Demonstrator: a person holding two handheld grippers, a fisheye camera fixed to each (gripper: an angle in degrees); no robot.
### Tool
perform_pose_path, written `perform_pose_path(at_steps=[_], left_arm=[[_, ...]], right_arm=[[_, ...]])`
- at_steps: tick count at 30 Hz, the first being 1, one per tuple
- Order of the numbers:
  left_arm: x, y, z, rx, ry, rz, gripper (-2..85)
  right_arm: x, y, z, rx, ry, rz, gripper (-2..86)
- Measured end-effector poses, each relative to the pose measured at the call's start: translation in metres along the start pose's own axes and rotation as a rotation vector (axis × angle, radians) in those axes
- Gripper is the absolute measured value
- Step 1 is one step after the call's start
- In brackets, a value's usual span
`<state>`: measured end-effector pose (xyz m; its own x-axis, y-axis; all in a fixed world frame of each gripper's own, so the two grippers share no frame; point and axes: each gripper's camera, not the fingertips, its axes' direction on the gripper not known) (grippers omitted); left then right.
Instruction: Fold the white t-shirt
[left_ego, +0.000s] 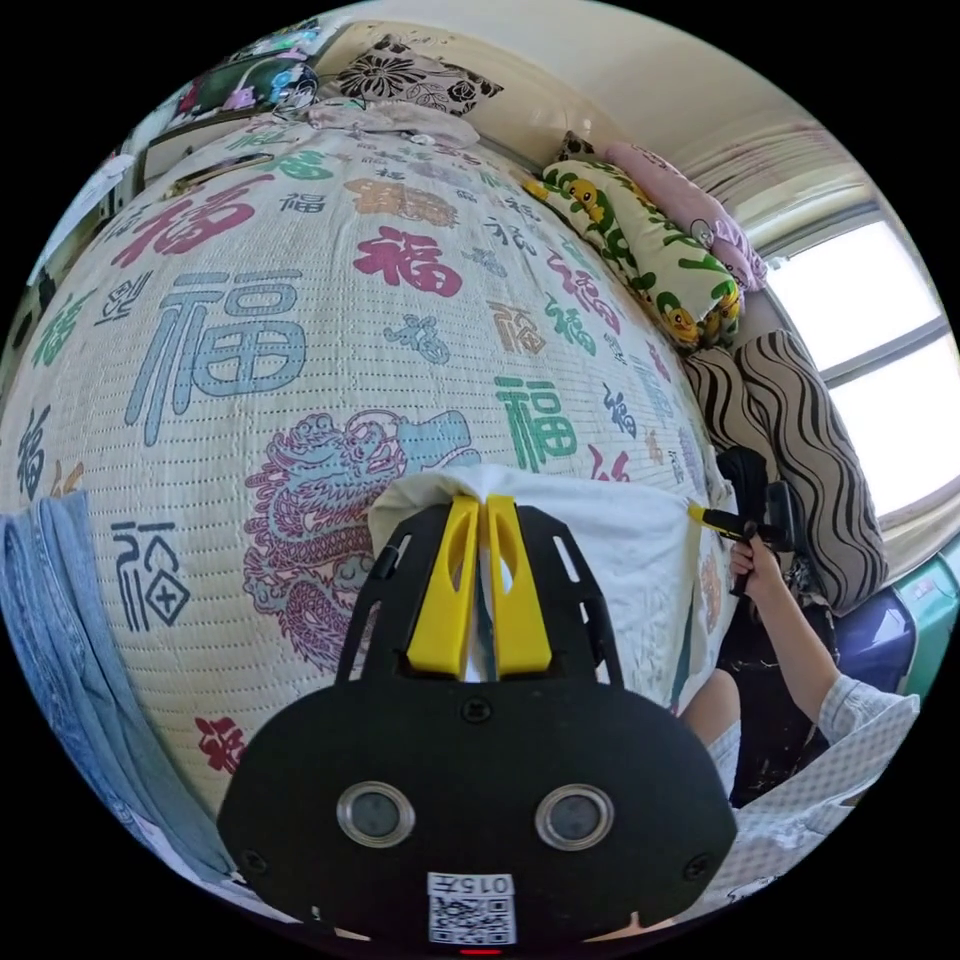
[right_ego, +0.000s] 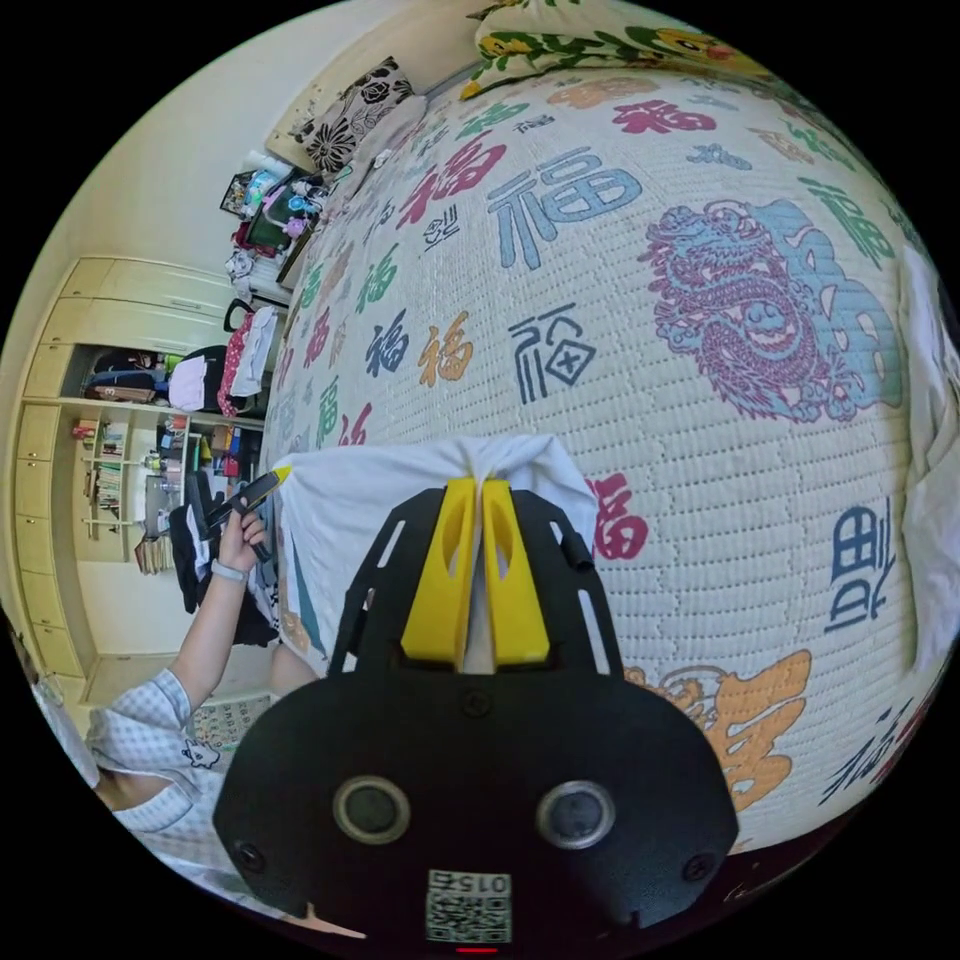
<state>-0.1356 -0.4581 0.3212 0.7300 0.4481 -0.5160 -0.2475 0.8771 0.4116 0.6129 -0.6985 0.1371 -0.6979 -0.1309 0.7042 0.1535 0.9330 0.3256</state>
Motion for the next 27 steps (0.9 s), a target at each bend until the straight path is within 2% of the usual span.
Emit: perform_pose_path(at_steps=[4,8,10,12,15,17,19,23,25,27], left_arm=[[-0.002,0.007,0.000,0.048,-0.032,0.032,0.5],[-0.007,0.018,0.004,-0.029,-0.062,0.025,4.8],[-0.013,0.033,-0.007,-0.025,-0.085,-0.019,7.5],[-0.010,0.054,-0.025,-0.014,-0.143,-0.020,8.4],[0.027,0.102,-0.046,0.014,-0.149,0.165,8.2],[0.052,0.144,-0.041,-0.030,0.000,0.239,7.7],[0.065,0.174,-0.031,-0.071,0.042,0.261,7.2],[0.056,0.226,-0.001,-0.184,-0.089,0.215,4.4],[0.050,0.243,0.002,-0.160,-0.179,0.237,2.8],[0.050,0.254,-0.004,-0.146,-0.254,0.236,2.4]], right_arm=[[0.001,-0.006,0.019,0.024,0.022,0.007,0.2],[0.010,0.002,0.044,-0.043,0.022,0.054,5.1],[0.012,0.019,0.043,-0.010,0.046,0.074,5.6],[0.002,0.044,0.037,0.042,0.059,0.018,5.2],[-0.034,0.097,0.049,0.035,0.084,-0.152,4.4],[-0.058,0.139,0.085,-0.062,0.014,-0.246,2.6],[-0.066,0.166,0.122,-0.162,0.003,-0.267,1.6],[-0.055,0.206,0.186,-0.281,0.153,-0.233,0.5],[-0.055,0.211,0.194,-0.277,0.123,-0.247,1.4],[-0.062,0.207,0.205,-0.366,0.167,-0.242,2.6]])
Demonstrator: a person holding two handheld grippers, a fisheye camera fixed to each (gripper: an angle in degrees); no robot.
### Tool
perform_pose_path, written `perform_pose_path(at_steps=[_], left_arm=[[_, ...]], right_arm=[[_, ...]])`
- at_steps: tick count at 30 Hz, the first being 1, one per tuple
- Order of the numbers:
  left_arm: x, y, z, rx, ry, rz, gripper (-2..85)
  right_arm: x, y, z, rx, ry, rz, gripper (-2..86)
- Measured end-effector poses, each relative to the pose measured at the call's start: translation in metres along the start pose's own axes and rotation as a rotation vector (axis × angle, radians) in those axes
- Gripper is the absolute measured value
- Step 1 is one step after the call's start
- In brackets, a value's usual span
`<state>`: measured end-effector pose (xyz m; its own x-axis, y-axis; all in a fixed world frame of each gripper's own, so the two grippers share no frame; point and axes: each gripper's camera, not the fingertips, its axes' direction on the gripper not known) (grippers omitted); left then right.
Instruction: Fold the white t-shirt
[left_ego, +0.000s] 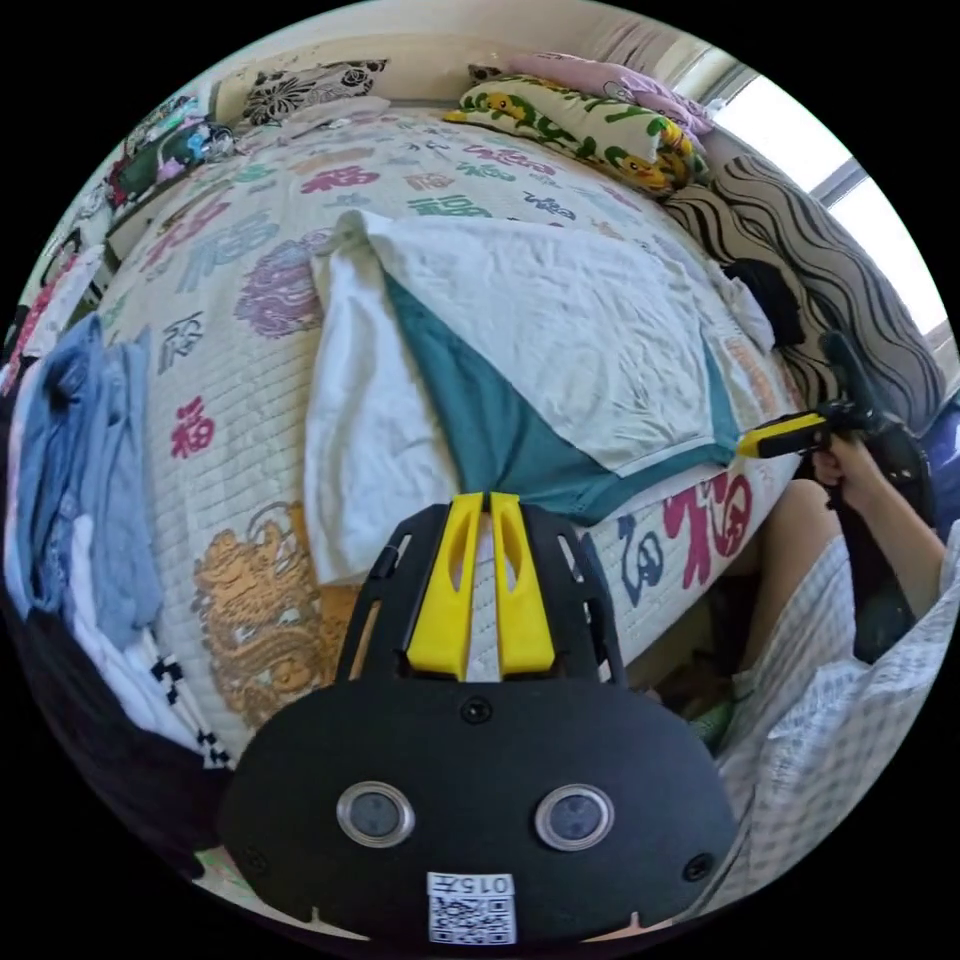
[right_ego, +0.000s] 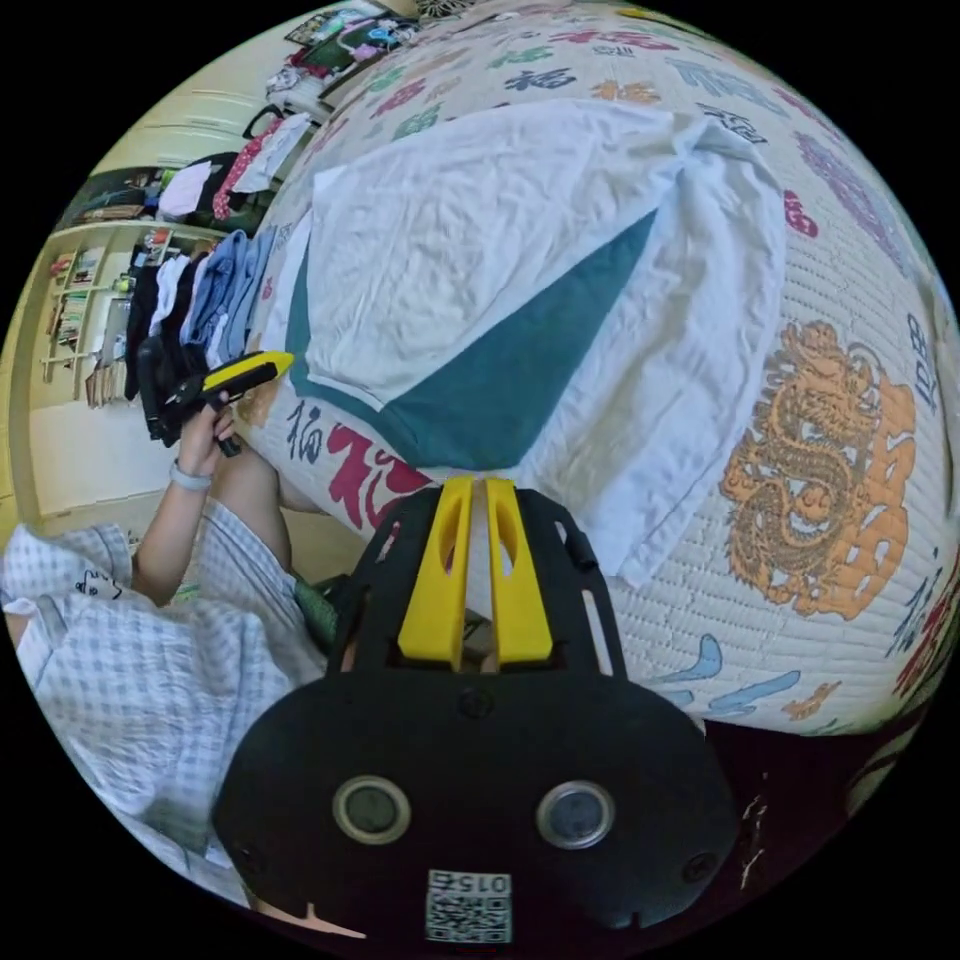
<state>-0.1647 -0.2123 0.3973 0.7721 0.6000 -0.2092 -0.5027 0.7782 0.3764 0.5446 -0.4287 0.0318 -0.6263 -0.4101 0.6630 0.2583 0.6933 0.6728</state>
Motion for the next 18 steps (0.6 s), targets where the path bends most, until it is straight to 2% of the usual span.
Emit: perform_pose_path(at_steps=[3,5,8,12,18], left_arm=[[-0.007,0.025,-0.021,0.071,-0.152,-0.118,3.3],[-0.027,0.055,-0.038,0.175,-0.119,-0.255,5.7],[-0.052,0.085,-0.033,0.214,-0.040,-0.398,9.2],[-0.067,0.108,-0.013,0.221,0.067,-0.478,10.8],[-0.061,0.129,0.006,0.278,0.081,-0.460,7.5]], right_arm=[[-0.029,-0.021,-0.009,0.011,0.132,-0.089,3.0],[-0.061,-0.055,-0.019,0.062,0.158,-0.182,4.5],[-0.111,-0.116,-0.014,0.087,0.167,-0.300,7.0],[-0.181,-0.193,0.011,0.089,0.176,-0.434,8.0],[-0.263,-0.310,0.084,-0.012,0.378,-0.487,10.1]])
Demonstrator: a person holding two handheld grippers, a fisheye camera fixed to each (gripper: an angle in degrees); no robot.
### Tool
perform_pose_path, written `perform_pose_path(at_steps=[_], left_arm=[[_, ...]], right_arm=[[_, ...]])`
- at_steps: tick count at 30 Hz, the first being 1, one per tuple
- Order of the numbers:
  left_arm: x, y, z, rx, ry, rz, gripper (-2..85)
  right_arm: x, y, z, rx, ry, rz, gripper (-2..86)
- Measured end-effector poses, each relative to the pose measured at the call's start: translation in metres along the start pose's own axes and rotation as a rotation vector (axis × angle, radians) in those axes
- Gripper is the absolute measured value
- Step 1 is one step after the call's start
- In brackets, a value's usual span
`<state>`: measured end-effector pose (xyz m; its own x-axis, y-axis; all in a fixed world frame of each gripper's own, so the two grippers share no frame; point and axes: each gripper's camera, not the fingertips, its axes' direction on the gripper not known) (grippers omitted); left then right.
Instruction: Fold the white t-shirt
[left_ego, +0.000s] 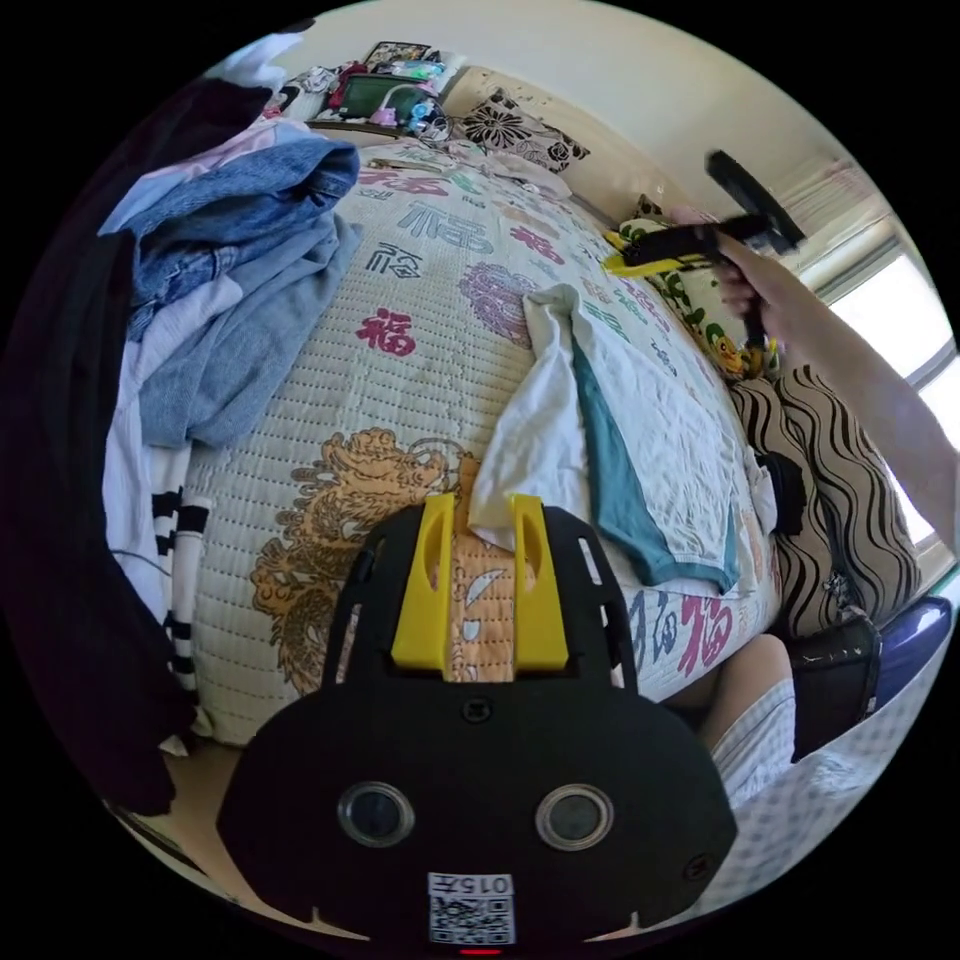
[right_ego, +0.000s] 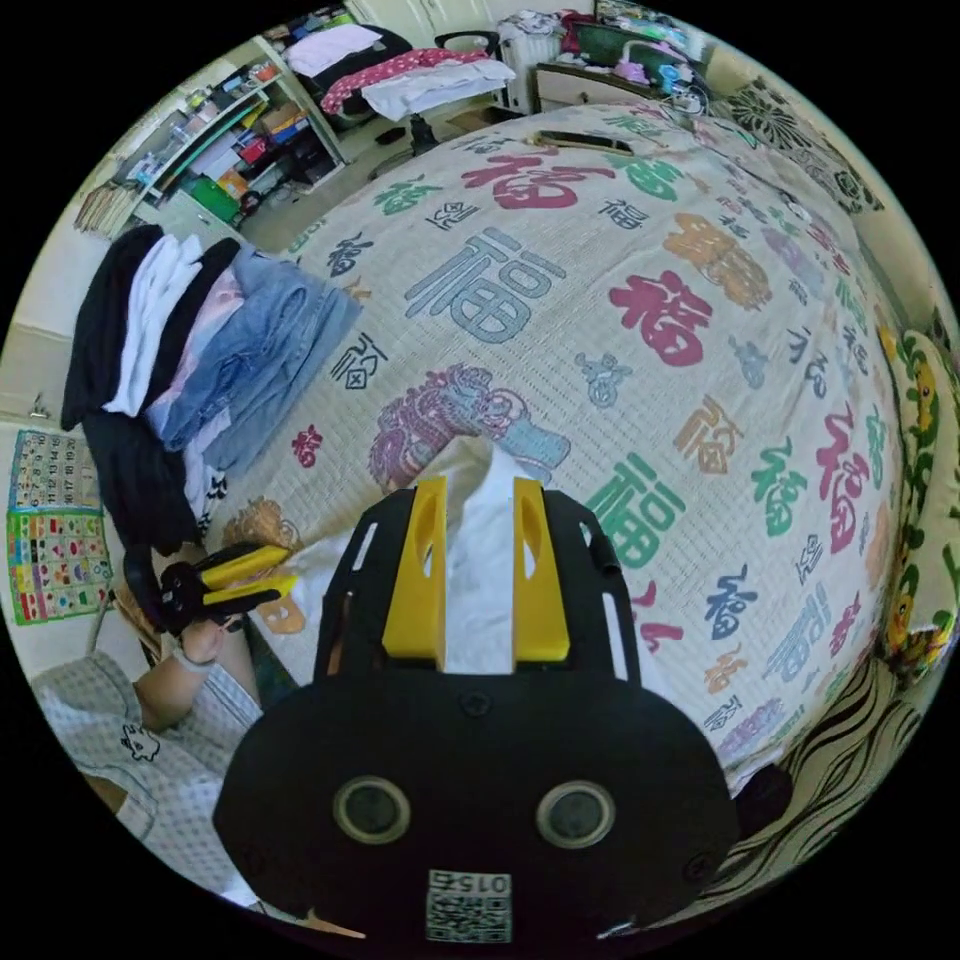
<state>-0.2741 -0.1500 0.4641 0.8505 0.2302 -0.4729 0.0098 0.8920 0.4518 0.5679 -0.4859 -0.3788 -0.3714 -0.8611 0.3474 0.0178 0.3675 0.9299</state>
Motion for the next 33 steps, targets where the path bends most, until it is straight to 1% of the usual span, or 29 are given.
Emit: perform_pose_path(at_steps=[1,2,3,4,5,7,9,10,12,15,17,18,20,21,23,24,26,27,29,33], left_arm=[[-0.002,0.006,0.000,0.008,0.000,0.001,5.0],[-0.004,0.012,0.000,0.028,0.062,0.011,1.4],[-0.007,0.016,0.000,0.038,0.101,0.006,1.0],[-0.011,0.021,0.001,0.044,0.144,-0.027,0.1],[-0.013,0.027,0.003,0.044,0.146,-0.033,-0.2],[-0.014,0.036,0.005,0.044,0.126,-0.037,-0.5],[-0.013,0.045,0.004,0.061,0.144,-0.032,-0.7],[-0.009,0.052,0.003,0.072,0.143,-0.019,-0.7],[-0.001,0.063,-0.001,0.091,0.142,0.016,-0.8],[0.021,0.085,-0.012,0.139,0.182,0.083,-0.8],[0.049,0.102,-0.023,0.185,0.230,0.161,-0.9],[0.058,0.106,-0.025,0.196,0.245,0.182,-0.9],[0.100,0.122,-0.030,0.227,0.321,0.279,-0.9],[0.113,0.126,-0.030,0.234,0.338,0.305,-0.9],[0.165,0.141,-0.025,0.254,0.393,0.419,-0.9],[0.178,0.144,-0.022,0.261,0.406,0.453,-0.9],[0.234,0.158,-0.002,0.253,0.436,0.588,-0.8],[0.247,0.161,0.005,0.239,0.447,0.615,-0.8],[0.297,0.174,0.037,0.194,0.472,0.704,-0.8],[0.364,0.196,0.099,0.104,0.434,0.814,-0.8]], right_arm=[[-0.006,-0.022,0.016,-0.065,0.045,-0.012,10.3],[-0.013,-0.040,0.033,-0.135,0.083,-0.030,10.1],[-0.016,-0.048,0.042,-0.176,0.108,-0.040,10.0],[-0.022,-0.059,0.060,-0.257,0.170,-0.060,8.9],[-0.026,-0.067,0.078,-0.343,0.226,-0.088,7.7],[-0.030,-0.074,0.096,-0.430,0.287,-0.117,6.0],[-0.033,-0.078,0.099,-0.451,0.325,-0.145,4.5],[-0.033,-0.078,0.096,-0.445,0.360,-0.155,3.7],[-0.031,-0.074,0.083,-0.411,0.365,-0.165,3.1],[-0.011,-0.053,0.036,-0.287,0.248,-0.137,2.8],[0.021,-0.022,-0.015,-0.160,0.097,-0.091,2.7],[0.032,-0.012,-0.028,-0.131,0.055,-0.072,2.7],[0.077,0.032,-0.077,-0.015,-0.130,-0.019,2.6],[0.089,0.044,-0.088,0.013,-0.173,-0.007,2.6],[0.139,0.099,-0.129,0.136,-0.337,0.018,2.5],[0.152,0.114,-0.138,0.166,-0.370,0.029,2.5],[0.206,0.175,-0.165,0.281,-0.486,0.075,2.1],[0.219,0.190,-0.169,0.306,-0.510,0.088,2.0],[0.274,0.246,-0.175,0.388,-0.602,0.146,1.6],[0.348,0.314,-0.157,0.436,-0.708,0.244,1.3]])
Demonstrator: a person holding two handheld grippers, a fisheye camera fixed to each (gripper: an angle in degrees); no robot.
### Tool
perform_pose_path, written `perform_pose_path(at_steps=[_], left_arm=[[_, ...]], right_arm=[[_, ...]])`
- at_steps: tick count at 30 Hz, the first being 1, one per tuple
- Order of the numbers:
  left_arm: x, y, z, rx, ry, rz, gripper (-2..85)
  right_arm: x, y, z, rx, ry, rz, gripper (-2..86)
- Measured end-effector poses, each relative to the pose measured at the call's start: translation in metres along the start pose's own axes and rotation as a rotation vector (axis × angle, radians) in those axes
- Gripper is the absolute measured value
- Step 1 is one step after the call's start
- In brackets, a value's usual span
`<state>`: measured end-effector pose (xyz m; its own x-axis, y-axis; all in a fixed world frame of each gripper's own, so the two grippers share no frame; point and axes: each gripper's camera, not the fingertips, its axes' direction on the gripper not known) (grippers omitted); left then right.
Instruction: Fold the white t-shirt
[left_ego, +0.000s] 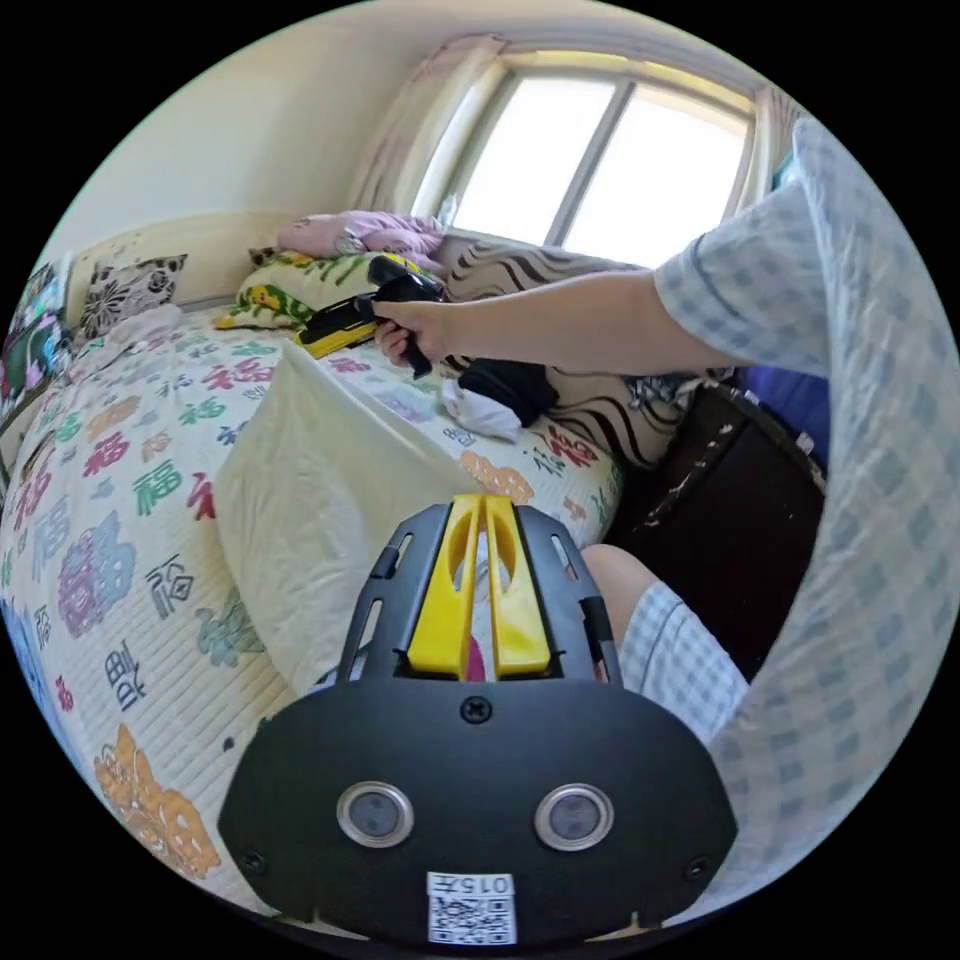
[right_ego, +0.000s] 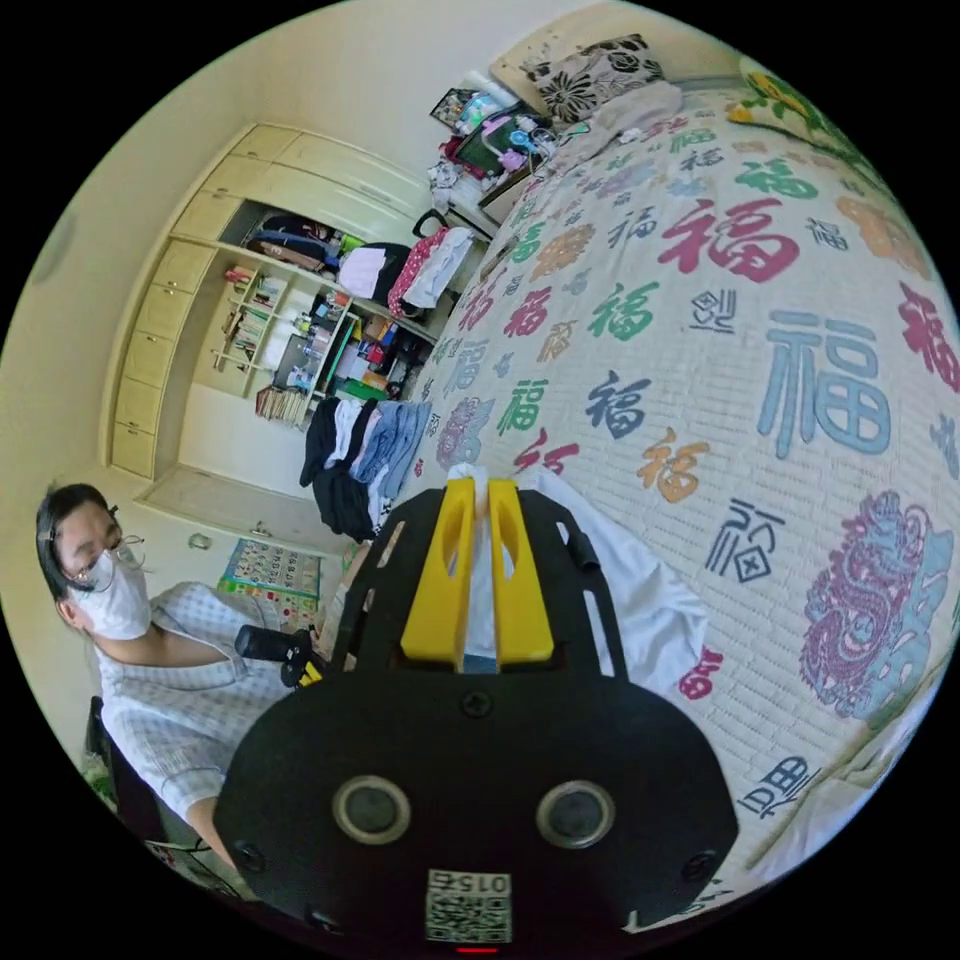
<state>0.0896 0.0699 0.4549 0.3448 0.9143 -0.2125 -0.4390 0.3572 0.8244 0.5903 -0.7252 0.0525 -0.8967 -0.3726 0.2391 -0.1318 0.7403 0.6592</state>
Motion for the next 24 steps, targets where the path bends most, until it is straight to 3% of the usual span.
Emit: perform_pose_path(at_steps=[8,11,14,18,22,24], left_arm=[[0.047,0.002,0.166,-0.271,-0.011,0.109,-0.7],[0.047,0.002,0.201,-0.318,0.018,0.099,-0.6],[0.046,0.002,0.231,-0.377,0.057,0.105,-0.1],[0.041,-0.006,0.243,-0.407,0.226,0.112,2.8],[0.005,-0.027,0.214,-0.255,0.063,0.039,1.7],[-0.020,-0.028,0.216,-0.314,-0.050,-0.015,1.2]], right_arm=[[0.092,0.047,-0.066,-0.027,-0.003,0.103,1.9],[0.102,0.058,-0.089,-0.046,0.096,0.144,1.8],[0.103,0.066,-0.114,-0.048,0.231,0.211,2.3],[0.056,0.062,-0.133,0.029,0.309,0.122,4.7],[-0.009,0.043,-0.106,-0.018,0.337,-0.036,2.6],[-0.013,0.032,-0.082,-0.116,0.422,-0.023,0.8]])
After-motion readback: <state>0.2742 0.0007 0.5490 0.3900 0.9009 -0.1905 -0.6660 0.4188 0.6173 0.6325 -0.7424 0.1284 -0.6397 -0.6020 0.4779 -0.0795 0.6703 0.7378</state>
